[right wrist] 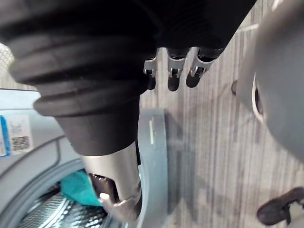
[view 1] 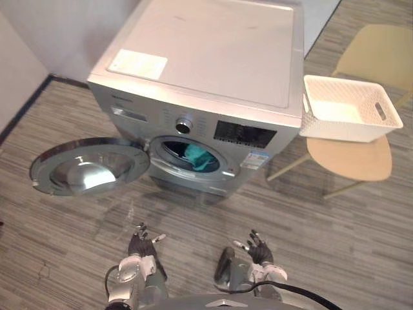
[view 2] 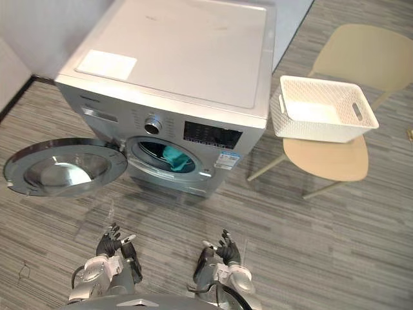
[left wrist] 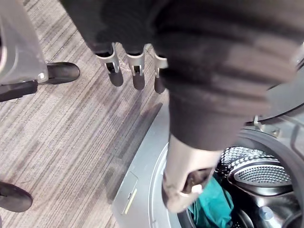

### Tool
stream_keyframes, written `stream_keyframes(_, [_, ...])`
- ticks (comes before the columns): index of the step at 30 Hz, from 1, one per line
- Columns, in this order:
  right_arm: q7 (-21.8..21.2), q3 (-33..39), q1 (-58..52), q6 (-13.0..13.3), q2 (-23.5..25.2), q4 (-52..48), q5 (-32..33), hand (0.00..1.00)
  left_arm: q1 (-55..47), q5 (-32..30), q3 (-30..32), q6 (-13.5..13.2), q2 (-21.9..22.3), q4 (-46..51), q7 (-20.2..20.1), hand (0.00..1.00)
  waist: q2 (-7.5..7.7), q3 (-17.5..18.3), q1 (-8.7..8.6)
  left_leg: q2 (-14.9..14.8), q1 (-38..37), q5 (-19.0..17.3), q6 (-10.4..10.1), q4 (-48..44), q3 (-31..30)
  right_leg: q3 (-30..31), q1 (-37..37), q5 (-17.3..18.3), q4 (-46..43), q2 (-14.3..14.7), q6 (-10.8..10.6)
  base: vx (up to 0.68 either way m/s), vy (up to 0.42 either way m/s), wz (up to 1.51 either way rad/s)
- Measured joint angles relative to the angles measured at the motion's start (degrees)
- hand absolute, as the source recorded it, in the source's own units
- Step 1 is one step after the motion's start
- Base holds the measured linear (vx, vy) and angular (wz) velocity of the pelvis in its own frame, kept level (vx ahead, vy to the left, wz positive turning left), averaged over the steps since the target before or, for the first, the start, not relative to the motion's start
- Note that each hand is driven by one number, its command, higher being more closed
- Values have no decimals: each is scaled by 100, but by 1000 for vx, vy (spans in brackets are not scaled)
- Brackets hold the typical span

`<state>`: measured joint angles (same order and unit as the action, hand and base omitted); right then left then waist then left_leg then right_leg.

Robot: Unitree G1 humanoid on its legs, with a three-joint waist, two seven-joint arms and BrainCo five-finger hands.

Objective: Pick up the laundry basket with both hands and put the clothes into the washing machine.

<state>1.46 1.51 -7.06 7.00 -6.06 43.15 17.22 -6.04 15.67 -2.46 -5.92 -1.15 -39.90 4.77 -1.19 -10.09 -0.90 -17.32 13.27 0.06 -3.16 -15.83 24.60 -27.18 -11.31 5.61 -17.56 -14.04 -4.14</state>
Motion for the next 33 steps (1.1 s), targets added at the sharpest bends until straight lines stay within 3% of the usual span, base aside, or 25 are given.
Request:
stream_keyframes(2, [16, 217, 5, -16, -120, 335, -117, 0, -87, -11, -13, 1, 23, 2, -52, 0, -14, 75, -58, -3, -18, -322, -35, -631, -276, -26, 136, -134, 89, -88, -113, 49, 149, 9])
stream_keyframes(3, [28, 339, -2, -63, -166, 485, -189, 0, -120, -14, 0, 2, 15, 16, -70, 0, -104, 130, -82, 11, -8, -473, -169, -809, -542, -30, 205, -207, 140, -122, -182, 30, 212, 9])
stream_keyframes(4, [36, 454, 11, -117, -170, 629, -187, 0, -120, -18, 15, 3, -11, 72, -71, 0, -93, 152, -127, 135, 9, -526, -190, -909, -711, -9, 355, -325, 287, -110, -283, 21, 224, 17])
stream_keyframes(8, [26, 613, 15, -129, -9, 857, -188, 0, -83, -35, -34, -4, -250, 343, -17, 0, -26, 393, -260, 738, -183, -611, -309, -134, -1398, -52, 494, -673, 844, -275, -367, -61, 186, 24])
stream_keyframes(9, [23, 740, 81, -146, 63, 986, -183, 0, 31, -81, -49, 9, -339, 320, -14, 0, 32, 421, -255, 922, -223, -510, -256, 76, -1385, -8, 405, -715, 874, -431, -344, -115, 120, 9])
stream_keyframes(12, [27, 847, 82, -228, 96, 1028, -184, 0, 53, -124, -46, 13, -353, 320, -11, 0, -9, 494, -270, 1158, -193, -482, -123, 124, -1277, 357, 310, -806, 1060, -550, -414, -149, 124, -9])
stream_keyframes(14, [27, 889, 156, -240, 101, 1181, -190, 0, 63, -125, -36, 13, -369, 319, -12, 0, -26, 566, -269, 1269, -109, -529, -43, 106, -1134, 602, 212, -900, 1284, -530, -259, -141, 126, -24])
stream_keyframes(15, [30, 882, 207, -278, 103, 1198, -190, 0, 68, -125, -30, 14, -408, 320, -15, 0, -18, 575, -257, 1295, -66, -532, 12, 106, -990, 592, 167, -918, 1446, -513, 146, -106, 156, -48])
stream_keyframes(16, [33, 880, 265, -330, 85, 1218, -193, 0, 27, -125, 9, 27, -413, 319, -17, 0, -44, 581, -260, 1267, -80, -521, 71, 248, -910, 568, 106, -550, 1542, -402, 785, -102, 168, -59])
stream_keyframes(17, [34, 883, 300, -349, 42, 1245, -188, 0, -8, -124, 17, 33, -405, 323, -14, 0, -172, 607, -254, 1177, -179, -466, 151, 472, -862, 556, 106, -448, 1474, -335, 790, -105, 128, -58])
stream_keyframes(18, [35, 887, 318, -345, 7, 1241, -193, 0, -58, -126, 8, 34, -410, 317, -18, 0, -187, 600, -317, 1128, -341, -297, 252, 745, -695, 428, 68, -470, 894, -282, 655, -79, 87, -38])
stream_keyframes(19, [34, 873, 301, -345, 25, 1250, -198, 0, -81, -126, 8, 34, -443, 318, -20, 0, -134, 629, -341, 1136, -375, -287, 263, 773, -657, 422, 46, -499, 487, -241, 660, -62, 84, -41])
stream_keyframes(20, [33, 877, 263, -345, 107, 1379, -203, 0, -126, -126, 60, 44, -533, 312, -21, 0, 29, 708, -310, 1225, -467, -314, 237, 814, -541, 265, 105, -521, 249, -193, 612, -27, 74, -68])
stream_keyframes(21, [27, 863, 263, -349, 124, 1476, -242, 0, -183, -124, 146, 74, -486, 309, -28, 0, 79, 755, -236, 1252, -542, -329, 222, 951, -407, 328, 170, -880, 606, -96, 356, -53, 78, -75])
stream_keyframes(22, [27, 865, 238, -343, 115, 1486, -265, 0, -238, -124, 156, 86, -447, 306, -33, 0, -3, 840, -238, 1194, -542, -304, 243, 1090, -397, 347, 228, -1018, 899, 10, 337, -20, 35, -62])
stream_keyframes(23, [24, 927, 294, -344, 101, 1438, -308, 0, -314, -120, 213, 92, -339, 296, -66, 0, -70, 895, -325, 1106, -581, -105, 333, 1261, -241, 307, 235, -554, 390, 119, 391, 8, 11, -25])
stream_keyframes(24, [25, 935, 283, -351, 105, 1462, -346, 0, -290, -113, 214, 97, -345, 291, -95, 0, -60, 895, -322, 1123, -694, -5, 347, 1347, -214, 277, 329, -204, 27, 179, 316, 101, -34, -28])
stream_keyframes(25, [24, 930, 230, -351, 111, 1595, -412, 0, -260, -101, 232, 98, -375, 290, -130, 0, -7, 910, -279, 1163, -763, 55, 282, 1411, -102, 267, 467, -127, 264, 250, 287, 69, -54, -50])
stream_keyframes(26, [23, 907, 238, -371, 138, 1676, -418, 0, -266, -72, 237, 111, -378, 266, -137, 0, 175, 1003, -150, 1232, -775, 71, 262, 1418, 24, 276, 619, -165, 828, 340, 258, 53, -94, -61])
stream_keyframes(27, [25, 841, 241, -383, 132, 1683, -420, 0, -271, -69, 238, 136, -326, 245, -135, 0, 154, 1002, -95, 1249, -731, 95, 240, 1414, 110, 280, 806, -424, 1447, 451, 48, -5, -87, -50])
stream_keyframes(29, [30, 763, 243, -428, 112, 1688, -498, 0, -261, -68, 245, 147, -230, 253, -135, 0, 102, 988, -86, 1217, -647, 156, 234, 1407, 152, 350, 1041, -849, 2194, 616, 47, -40, -69, -21])
stream_keyframes(33, [29, 765, 270, -456, 100, 1682, -650, 0, -246, -75, 388, 187, -210, 382, -28, 0, 98, 876, 10, 1139, -632, 203, 212, 1256, 47, 311, 1148, -886, 2233, 693, 78, -70, -20, 4])
